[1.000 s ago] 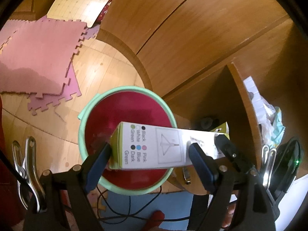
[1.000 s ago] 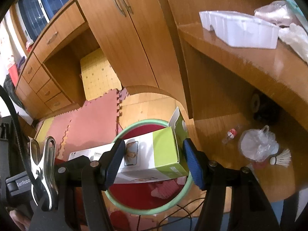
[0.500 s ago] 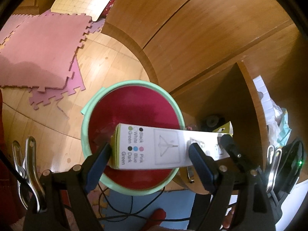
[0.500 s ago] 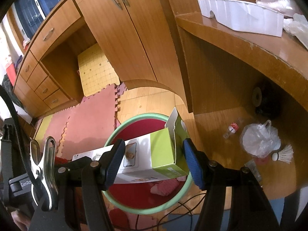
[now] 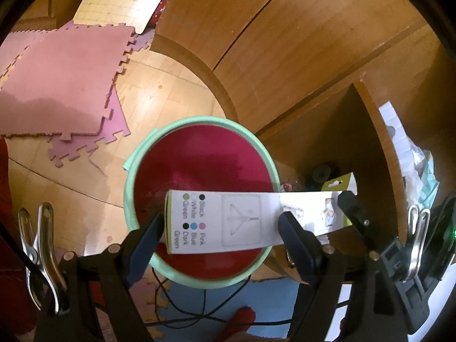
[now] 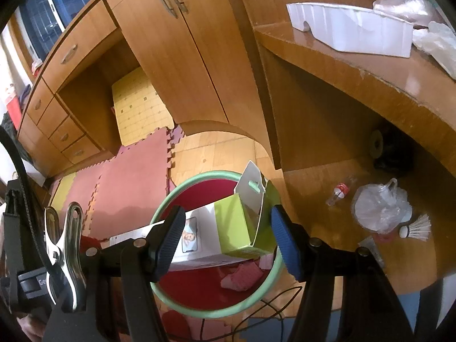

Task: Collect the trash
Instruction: 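Carry the white-green box with both tools down over the bin, then open both tools to drop the white-green box into the bin, then move both open tools back up to the shelf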

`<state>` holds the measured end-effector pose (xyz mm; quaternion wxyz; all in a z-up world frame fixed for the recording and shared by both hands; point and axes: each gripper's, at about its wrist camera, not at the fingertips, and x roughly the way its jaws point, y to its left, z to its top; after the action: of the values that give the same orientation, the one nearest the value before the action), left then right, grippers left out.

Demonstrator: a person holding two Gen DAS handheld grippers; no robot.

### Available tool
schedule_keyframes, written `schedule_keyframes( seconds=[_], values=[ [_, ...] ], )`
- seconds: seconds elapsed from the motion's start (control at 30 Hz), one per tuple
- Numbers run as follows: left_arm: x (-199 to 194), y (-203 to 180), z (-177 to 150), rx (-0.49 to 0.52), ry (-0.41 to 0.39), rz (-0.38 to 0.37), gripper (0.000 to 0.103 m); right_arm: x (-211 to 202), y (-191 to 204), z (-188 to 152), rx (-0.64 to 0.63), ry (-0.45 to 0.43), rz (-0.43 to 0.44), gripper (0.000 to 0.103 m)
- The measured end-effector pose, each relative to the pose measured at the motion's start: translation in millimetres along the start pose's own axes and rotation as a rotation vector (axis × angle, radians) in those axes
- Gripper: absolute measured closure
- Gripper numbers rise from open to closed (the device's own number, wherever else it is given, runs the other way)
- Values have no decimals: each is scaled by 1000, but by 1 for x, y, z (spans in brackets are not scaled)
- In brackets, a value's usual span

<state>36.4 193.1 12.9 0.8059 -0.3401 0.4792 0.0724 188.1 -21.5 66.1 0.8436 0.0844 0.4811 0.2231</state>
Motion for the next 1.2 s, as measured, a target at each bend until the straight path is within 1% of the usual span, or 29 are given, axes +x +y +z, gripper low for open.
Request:
schedule_keyframes(
  seconds=[0.2,0.5,0.83,1.2],
  values=[
    [0,0,0,14,1,16,18,0,-1,1,3,-1,6,39],
    [-2,-11,-4,74,-7,47,18,-2,5,0,-23,-4,8,39],
    [-5,-20,-7,105,-10,46,18,-10,11,-1,-38,-12,21,39],
    [-21,-42,-11,158,-44,33,18,-34,14,1,-53,-60,45,39]
  ],
)
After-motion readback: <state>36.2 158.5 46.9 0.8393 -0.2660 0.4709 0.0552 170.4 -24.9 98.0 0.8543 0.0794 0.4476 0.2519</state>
